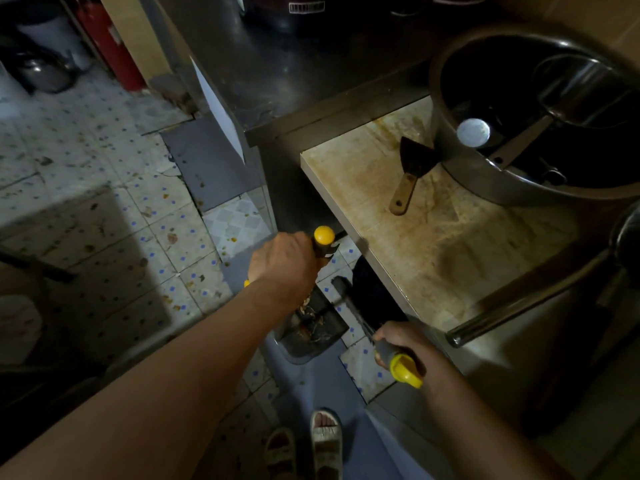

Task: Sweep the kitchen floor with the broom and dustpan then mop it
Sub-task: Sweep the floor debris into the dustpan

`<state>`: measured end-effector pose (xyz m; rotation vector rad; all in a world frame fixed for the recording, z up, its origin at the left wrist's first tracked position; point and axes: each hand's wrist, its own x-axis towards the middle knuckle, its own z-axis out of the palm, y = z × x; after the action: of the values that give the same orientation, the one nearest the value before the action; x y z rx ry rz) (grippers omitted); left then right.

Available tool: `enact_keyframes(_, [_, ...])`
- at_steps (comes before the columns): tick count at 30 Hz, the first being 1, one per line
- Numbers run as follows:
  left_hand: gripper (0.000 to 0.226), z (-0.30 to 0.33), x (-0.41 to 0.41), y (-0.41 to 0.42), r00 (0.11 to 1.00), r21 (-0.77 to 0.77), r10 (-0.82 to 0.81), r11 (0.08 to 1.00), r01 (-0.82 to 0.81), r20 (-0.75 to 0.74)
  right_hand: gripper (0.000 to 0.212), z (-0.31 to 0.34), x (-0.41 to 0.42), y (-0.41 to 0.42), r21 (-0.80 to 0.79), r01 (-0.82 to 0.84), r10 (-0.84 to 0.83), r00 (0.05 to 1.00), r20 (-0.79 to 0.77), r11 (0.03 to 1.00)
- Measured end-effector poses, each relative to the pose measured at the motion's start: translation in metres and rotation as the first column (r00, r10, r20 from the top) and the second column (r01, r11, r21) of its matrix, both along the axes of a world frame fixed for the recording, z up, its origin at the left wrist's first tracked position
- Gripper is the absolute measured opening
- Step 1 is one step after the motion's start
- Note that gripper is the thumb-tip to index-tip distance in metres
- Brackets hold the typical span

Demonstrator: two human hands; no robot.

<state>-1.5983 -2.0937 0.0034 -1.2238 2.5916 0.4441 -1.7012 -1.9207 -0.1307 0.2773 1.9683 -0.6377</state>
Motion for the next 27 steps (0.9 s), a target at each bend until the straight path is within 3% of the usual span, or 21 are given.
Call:
enact_keyframes(3, [0.036,0.003,-0.004,-0.001,1.0,0.001,-0.005,1.0,0.005,-0.003,0.008,0.009,-0.001,0.003,-0.024,0.017,-0.018,1.0,-0.009,1.0])
enact_keyframes(6, [0.035,0.005,-0.004,0.0,1.0,0.001,-0.007,1.0,0.007,-0.01,0.021,0.004,0.002,0.001,-0.052,0.084,-0.085,0.996,-0.019,0.995])
enact_keyframes(9, [0.036,0.004,-0.001,0.001,1.0,-0.007,-0.005,1.0,0.005,-0.02,0.017,0.002,0.005,-0.009,-0.052,0.086,-0.086,0.996,-0.01,0.995])
enact_keyframes(12, [0.037,0.001,0.0,0.0,1.0,-0.021,0.003,1.0,-0.004,-0.026,0.01,0.002,0.005,-0.024,-0.009,0.013,-0.014,0.999,-0.044,1.0])
enact_keyframes(19, [0.037,-0.011,0.0,0.0,0.998,0.014,0.03,0.999,-0.03,-0.047,0.052,-0.009,0.013,-0.055,0.153,-0.146,0.166,0.978,-0.127,0.977])
enact_keyframes(24, [0.036,-0.015,0.003,-0.001,0.997,0.036,0.039,0.999,-0.036,-0.069,0.054,-0.009,0.025,-0.057,0.25,-0.33,0.372,0.917,-0.143,0.91])
enact_keyframes(27, [0.036,-0.017,0.007,0.0,0.997,0.042,0.037,0.999,-0.034,-0.065,0.048,-0.009,0.034,-0.051,0.172,-0.471,0.496,0.855,-0.151,0.865])
